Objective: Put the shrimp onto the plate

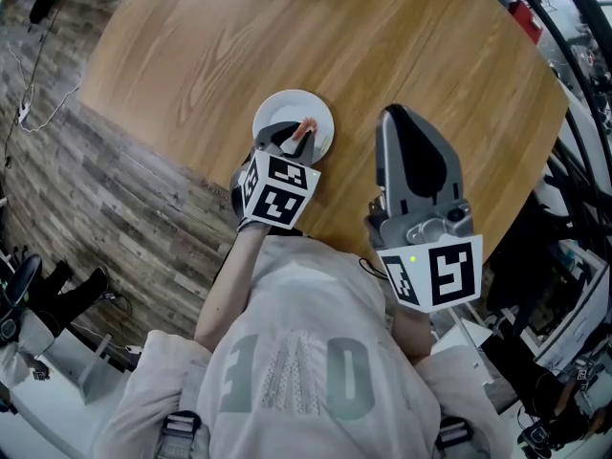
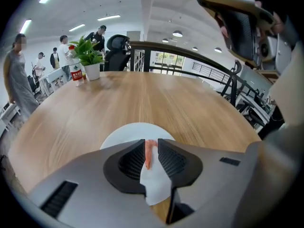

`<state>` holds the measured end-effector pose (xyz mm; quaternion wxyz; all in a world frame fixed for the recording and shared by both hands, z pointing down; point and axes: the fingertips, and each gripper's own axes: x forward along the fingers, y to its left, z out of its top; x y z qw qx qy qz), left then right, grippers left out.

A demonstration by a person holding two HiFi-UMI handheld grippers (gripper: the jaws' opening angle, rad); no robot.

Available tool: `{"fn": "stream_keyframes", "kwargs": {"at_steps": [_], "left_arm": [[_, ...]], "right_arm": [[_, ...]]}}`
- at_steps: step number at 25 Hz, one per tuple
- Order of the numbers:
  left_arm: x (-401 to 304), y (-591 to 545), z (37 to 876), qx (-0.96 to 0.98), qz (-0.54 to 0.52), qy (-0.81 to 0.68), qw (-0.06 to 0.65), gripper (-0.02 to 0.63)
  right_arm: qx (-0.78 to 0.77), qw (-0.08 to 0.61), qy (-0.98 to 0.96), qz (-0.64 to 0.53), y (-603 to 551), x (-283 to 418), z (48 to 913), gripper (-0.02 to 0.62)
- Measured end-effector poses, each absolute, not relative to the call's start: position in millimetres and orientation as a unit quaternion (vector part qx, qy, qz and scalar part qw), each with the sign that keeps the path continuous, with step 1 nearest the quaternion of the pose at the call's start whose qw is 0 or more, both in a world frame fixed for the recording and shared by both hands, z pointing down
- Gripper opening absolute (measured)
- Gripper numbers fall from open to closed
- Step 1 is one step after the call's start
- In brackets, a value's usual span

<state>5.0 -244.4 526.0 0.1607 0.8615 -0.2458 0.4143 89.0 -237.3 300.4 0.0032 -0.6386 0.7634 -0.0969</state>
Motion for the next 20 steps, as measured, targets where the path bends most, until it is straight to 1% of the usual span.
{"fn": "stream_keyframes", "kwargs": {"at_steps": [3,7,9,11,14,15,16,17,20], "left_arm": [[14.6,-260.5,471.1,0.896,0.333,-0.264,0.128,0.083],[28.1,-278.6,361.0,0.941,0.209,-0.264,0.036,0.083],[24.0,-281.8,306.3,0.951,0.142,-0.273,-0.009,0.080],[11.7,-276.3,264.6,0.954,0.086,-0.286,-0.034,0.065],[-8.9,-261.0,214.8,0.949,0.016,-0.304,-0.085,0.060],[-17.2,-257.2,199.5,0.944,-0.005,-0.312,-0.105,0.051],[-26.4,-254.7,185.8,0.939,-0.027,-0.320,-0.121,0.025],[-35.6,-253.1,174.2,0.935,-0.048,-0.327,-0.130,0.011],[-54.3,-253.1,154.3,0.927,-0.091,-0.338,-0.135,0.009]], "right_arm": [[-0.647,0.020,0.758,-0.078,-235.7,87.7,283.5,0.028],[-0.644,0.019,0.763,-0.054,-238.9,78.3,270.5,0.028],[-0.641,0.019,0.767,-0.035,-239.5,70.3,259.7,0.028],[-0.639,0.020,0.769,-0.015,-239.0,62.5,248.8,0.028],[-0.637,0.026,0.770,0.007,-236.3,51.7,232.5,0.028],[-0.636,0.031,0.771,0.014,-235.6,46.9,226.3,0.028],[-0.635,0.035,0.772,0.022,-235.1,41.3,220.1,0.028],[-0.634,0.037,0.772,0.030,-234.8,35.6,214.5,0.028],[-0.639,0.028,0.767,0.059,-234.2,23.9,201.7,0.026]]}}
